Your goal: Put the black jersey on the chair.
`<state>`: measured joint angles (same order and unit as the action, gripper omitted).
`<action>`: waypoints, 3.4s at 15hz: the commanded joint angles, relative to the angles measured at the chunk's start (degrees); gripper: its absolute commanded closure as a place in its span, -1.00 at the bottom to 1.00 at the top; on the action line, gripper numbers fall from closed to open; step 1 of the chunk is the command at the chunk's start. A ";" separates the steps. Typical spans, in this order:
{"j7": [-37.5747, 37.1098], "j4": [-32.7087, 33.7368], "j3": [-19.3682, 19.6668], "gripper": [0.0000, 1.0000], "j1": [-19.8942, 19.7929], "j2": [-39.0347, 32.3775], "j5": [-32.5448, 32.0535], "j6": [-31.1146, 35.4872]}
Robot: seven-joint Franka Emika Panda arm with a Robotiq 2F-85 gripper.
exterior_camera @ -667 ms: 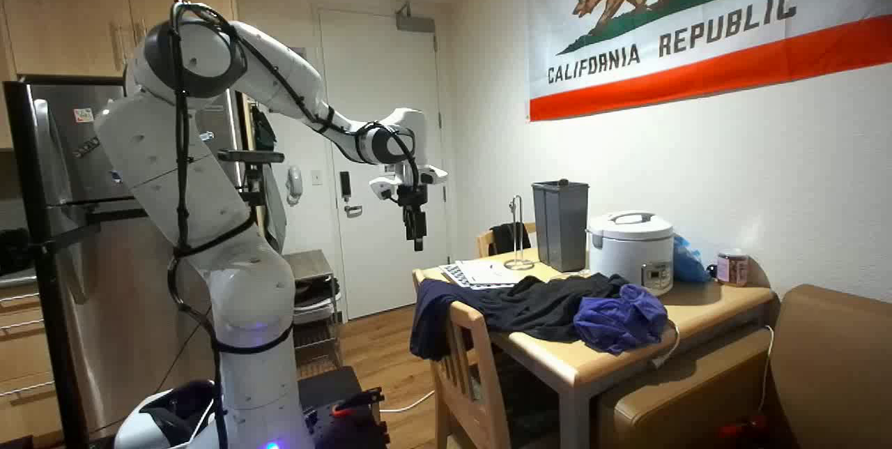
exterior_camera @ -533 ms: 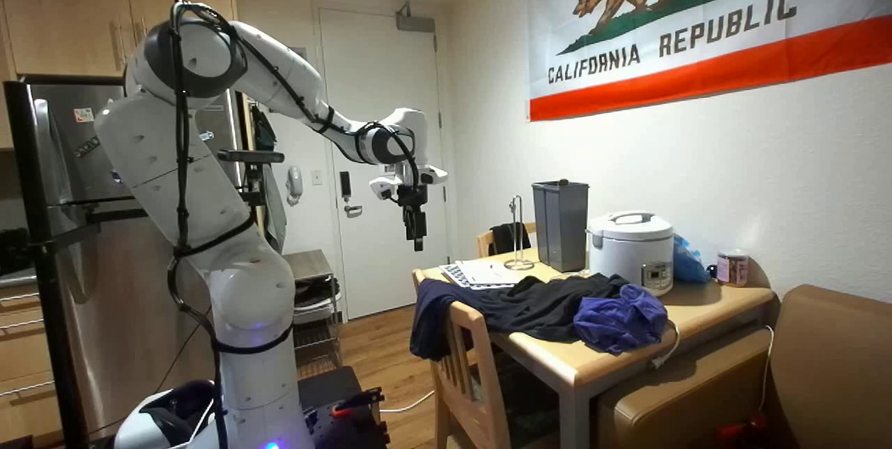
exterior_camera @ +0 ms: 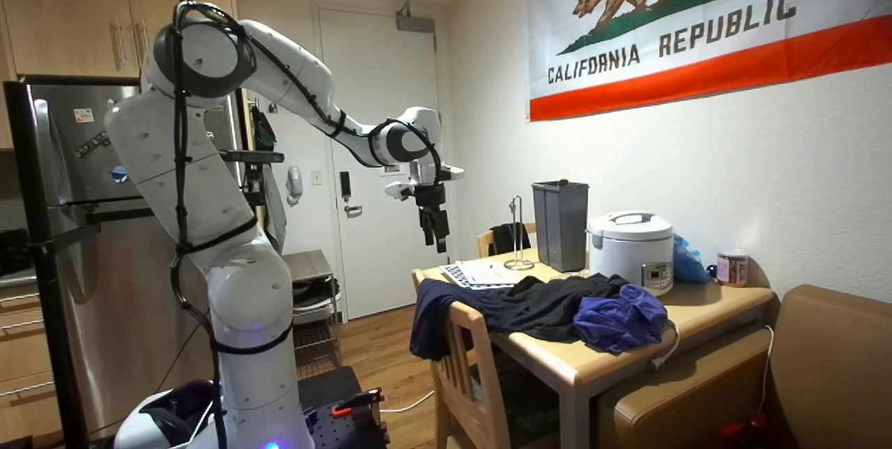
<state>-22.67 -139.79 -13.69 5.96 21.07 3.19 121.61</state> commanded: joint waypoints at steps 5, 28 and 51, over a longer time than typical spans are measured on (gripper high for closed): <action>3.61 7.52 1.26 -1.00 -1.07 -4.79 -11.33 -0.82; 13.45 16.41 4.91 -1.00 -0.14 -19.65 -13.91 14.10; 30.84 32.40 6.23 -1.00 0.06 -41.24 -6.35 11.50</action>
<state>8.11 -107.49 -7.77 5.71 -20.18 -3.30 133.25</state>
